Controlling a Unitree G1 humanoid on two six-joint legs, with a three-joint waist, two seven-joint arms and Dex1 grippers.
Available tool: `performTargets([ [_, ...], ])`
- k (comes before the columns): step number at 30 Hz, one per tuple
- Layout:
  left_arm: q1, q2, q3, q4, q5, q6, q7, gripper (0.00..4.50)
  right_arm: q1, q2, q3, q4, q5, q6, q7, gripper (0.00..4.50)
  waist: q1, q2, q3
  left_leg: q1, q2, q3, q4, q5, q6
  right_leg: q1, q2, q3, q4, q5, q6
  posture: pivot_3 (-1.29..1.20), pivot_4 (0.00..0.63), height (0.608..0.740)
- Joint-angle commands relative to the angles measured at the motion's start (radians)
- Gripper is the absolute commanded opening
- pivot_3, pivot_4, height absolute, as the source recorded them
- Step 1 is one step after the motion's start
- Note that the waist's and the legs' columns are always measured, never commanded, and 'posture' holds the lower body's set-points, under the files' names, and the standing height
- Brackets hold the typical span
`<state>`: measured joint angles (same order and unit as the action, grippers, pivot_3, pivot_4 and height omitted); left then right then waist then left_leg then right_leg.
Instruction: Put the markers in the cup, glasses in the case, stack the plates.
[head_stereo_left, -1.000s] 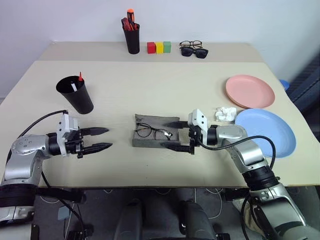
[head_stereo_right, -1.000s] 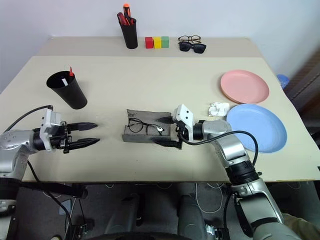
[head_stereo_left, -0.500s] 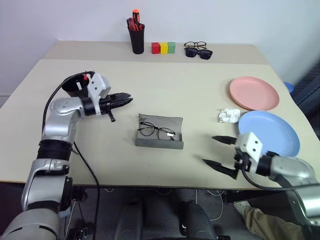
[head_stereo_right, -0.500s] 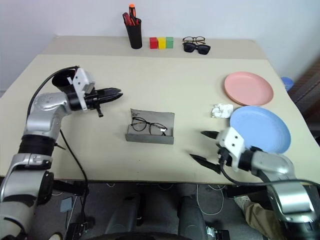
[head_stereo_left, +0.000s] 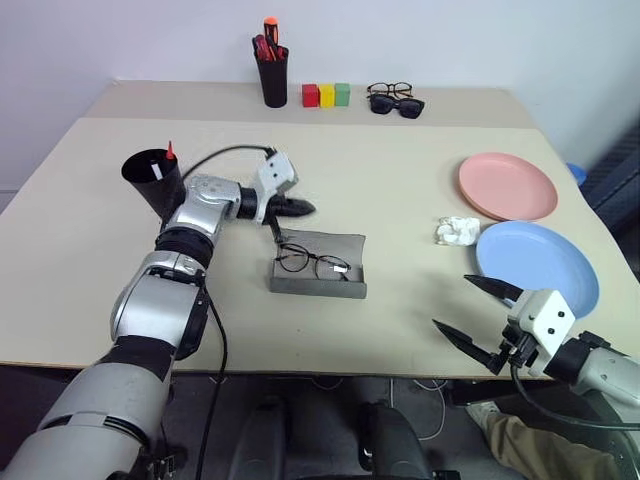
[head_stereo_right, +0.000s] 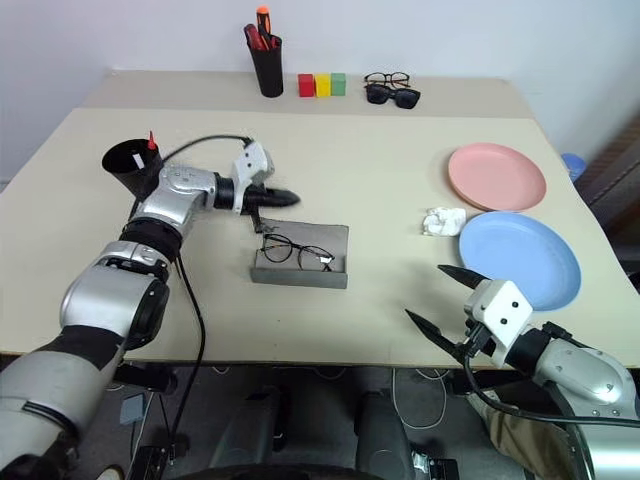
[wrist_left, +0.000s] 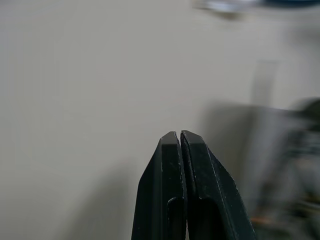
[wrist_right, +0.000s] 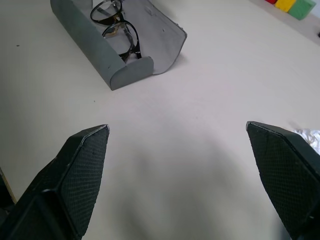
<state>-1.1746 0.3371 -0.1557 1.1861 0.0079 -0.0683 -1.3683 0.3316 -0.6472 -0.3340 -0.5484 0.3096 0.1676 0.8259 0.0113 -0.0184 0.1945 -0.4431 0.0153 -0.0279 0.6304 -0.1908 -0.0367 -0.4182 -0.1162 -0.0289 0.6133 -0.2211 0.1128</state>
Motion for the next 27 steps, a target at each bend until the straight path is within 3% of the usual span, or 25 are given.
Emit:
performTargets([
  [1,-0.01,0.07,-0.089,-0.093,-0.089,0.098,-0.204,0.03,-0.004,0.001,-0.012,-0.027,0.004,-0.023,-0.018,4.5,-0.002,0.0,0.0,0.0,0.0,0.0,0.0,0.0,0.0,0.0,0.0,0.0,0.0,0.0,0.0,0.0,0.15,0.74],
  [6,0.135,0.265,-0.375,-0.462,-0.32,0.267,-0.246,0.03,-0.007,0.009,0.002,-0.018,0.002,-0.02,-0.043,4.5,-0.008,0.001,0.0,0.001,0.001,0.0,-0.001,0.0,0.0,0.0,0.0,0.001,0.001,0.0,-0.001,0.0,0.15,0.74],
  [11,0.242,0.354,-0.464,-0.664,-0.362,0.267,-0.246,0.03,-0.033,0.019,0.024,0.004,0.01,0.021,-0.08,4.5,0.005,0.002,-0.001,0.001,0.0,-0.001,0.001,0.0,0.0,0.003,-0.001,0.0,0.0,0.0,-0.001,0.0,0.15,0.74],
  [17,0.304,0.289,-0.321,-0.738,-0.331,0.266,-0.183,0.03,-0.12,0.04,0.005,0.091,-0.003,0.098,-0.186,4.5,0.007,0.003,-0.002,0.002,0.0,-0.001,0.002,0.0,0.0,0.005,-0.002,0.0,-0.002,0.0,-0.001,0.0,0.15,0.74],
  [21,0.278,0.168,-0.178,-0.818,-0.341,0.295,0.063,0.03,-0.186,0.03,0.0,0.247,-0.088,0.104,-0.276,4.5,0.007,0.002,-0.001,0.0,0.0,-0.001,0.003,0.0,0.0,0.005,-0.002,0.0,-0.002,0.0,-0.001,0.0,0.15,0.74],
  [24,0.275,0.102,-0.166,-0.866,-0.307,0.338,0.146,1.21,-0.22,0.026,0.01,0.344,-0.126,0.086,-0.305,4.5,0.003,0.003,-0.002,0.001,-0.001,-0.001,0.002,0.0,0.001,0.005,-0.001,0.0,-0.001,0.0,0.0,0.0,0.15,0.74],
  [27,0.278,0.061,-0.164,-0.9,-0.287,0.374,0.191,2.77,-0.243,0.02,0.028,0.414,-0.153,0.057,-0.303,4.5,-0.003,0.004,-0.002,0.002,-0.001,-0.001,0.001,0.0,0.001,0.004,-0.001,0.0,0.0,-0.001,0.001,0.0,0.15,0.74],
])
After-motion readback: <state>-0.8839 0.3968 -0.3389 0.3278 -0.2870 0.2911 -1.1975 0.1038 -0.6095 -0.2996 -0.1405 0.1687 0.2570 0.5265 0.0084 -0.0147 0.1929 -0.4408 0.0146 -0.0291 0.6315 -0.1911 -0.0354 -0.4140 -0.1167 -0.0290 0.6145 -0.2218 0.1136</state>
